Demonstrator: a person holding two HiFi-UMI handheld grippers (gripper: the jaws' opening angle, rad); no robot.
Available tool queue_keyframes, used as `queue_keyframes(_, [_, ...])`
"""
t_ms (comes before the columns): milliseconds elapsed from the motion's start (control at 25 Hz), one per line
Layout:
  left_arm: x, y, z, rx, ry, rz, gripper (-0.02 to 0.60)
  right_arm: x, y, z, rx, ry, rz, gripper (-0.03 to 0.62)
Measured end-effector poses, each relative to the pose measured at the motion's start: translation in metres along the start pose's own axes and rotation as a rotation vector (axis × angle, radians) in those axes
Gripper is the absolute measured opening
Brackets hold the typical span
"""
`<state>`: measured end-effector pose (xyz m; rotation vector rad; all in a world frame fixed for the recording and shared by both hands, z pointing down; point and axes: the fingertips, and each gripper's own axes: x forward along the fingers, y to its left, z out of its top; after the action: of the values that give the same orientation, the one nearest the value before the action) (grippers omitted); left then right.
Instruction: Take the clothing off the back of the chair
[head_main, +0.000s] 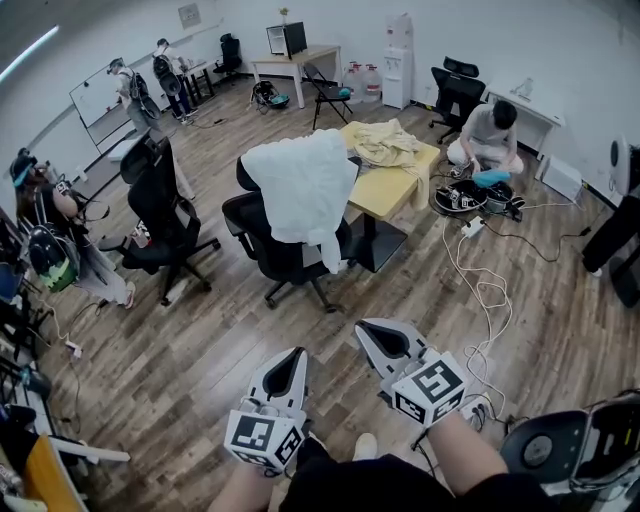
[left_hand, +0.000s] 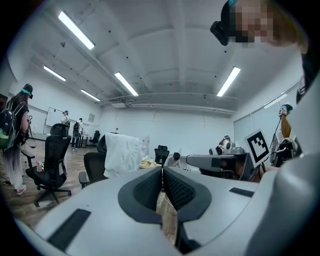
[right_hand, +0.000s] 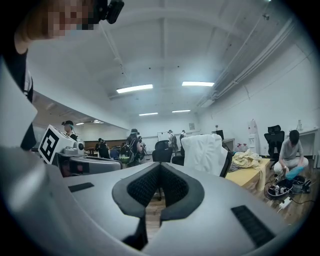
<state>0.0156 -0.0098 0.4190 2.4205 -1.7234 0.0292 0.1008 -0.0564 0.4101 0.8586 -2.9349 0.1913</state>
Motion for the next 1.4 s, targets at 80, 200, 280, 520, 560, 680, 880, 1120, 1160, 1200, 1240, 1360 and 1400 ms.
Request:
queue_keyframes(80, [0.001, 0.006, 0.001, 0.003, 0.001, 0.001, 0.021, 0.006, 0.000, 0.000, 0.006, 0.003, 0.002, 0.012])
queue_keyframes(200, [0.002, 0.013, 0.003, 0.007, 0.004, 0.001, 0.021, 0.013, 0.001, 0.001, 0.009, 0.006, 0.007, 0.012])
queue_keyframes(280, [0.002, 0.018, 0.004, 0.008, 0.005, -0.002, 0.021, 0.019, 0.003, 0.002, 0.010, 0.005, 0.006, 0.012])
queue_keyframes(520, [0.004, 0.040, 0.008, 0.019, 0.009, -0.013, 0.021, 0.039, 0.007, 0.006, 0.006, 0.008, -0.008, 0.012])
queue_keyframes(560, [0.004, 0.044, 0.009, 0.020, 0.010, -0.018, 0.021, 0.042, 0.008, 0.007, 0.006, 0.007, -0.012, 0.014])
queue_keyframes(680, [0.005, 0.055, 0.011, 0.017, 0.010, -0.033, 0.021, 0.054, 0.010, 0.009, 0.007, 0.003, -0.023, 0.012])
queue_keyframes(880, [0.008, 0.079, 0.014, 0.012, 0.015, -0.046, 0.021, 0.075, 0.012, 0.013, 0.007, 0.007, -0.041, 0.012])
queue_keyframes(1120, [0.017, 0.107, 0.019, 0.007, 0.016, -0.061, 0.021, 0.102, 0.009, 0.019, 0.005, 0.004, -0.063, 0.012])
queue_keyframes(1160, [0.018, 0.111, 0.020, 0.007, 0.016, -0.065, 0.021, 0.106, 0.008, 0.021, 0.005, 0.002, -0.067, 0.012])
queue_keyframes(1200, [0.020, 0.116, 0.020, 0.007, 0.016, -0.068, 0.021, 0.111, 0.007, 0.022, 0.005, -0.001, -0.071, 0.012])
queue_keyframes(1240, [0.022, 0.121, 0.021, 0.008, 0.017, -0.070, 0.021, 0.116, 0.005, 0.023, 0.006, -0.002, -0.075, 0.014])
queue_keyframes(1360, [0.028, 0.137, 0.024, 0.011, 0.019, -0.075, 0.021, 0.133, 0.002, 0.026, 0.010, -0.009, -0.084, 0.012])
queue_keyframes(1400, [0.030, 0.142, 0.025, 0.012, 0.020, -0.079, 0.021, 0.138, 0.001, 0.027, 0.013, -0.013, -0.087, 0.012])
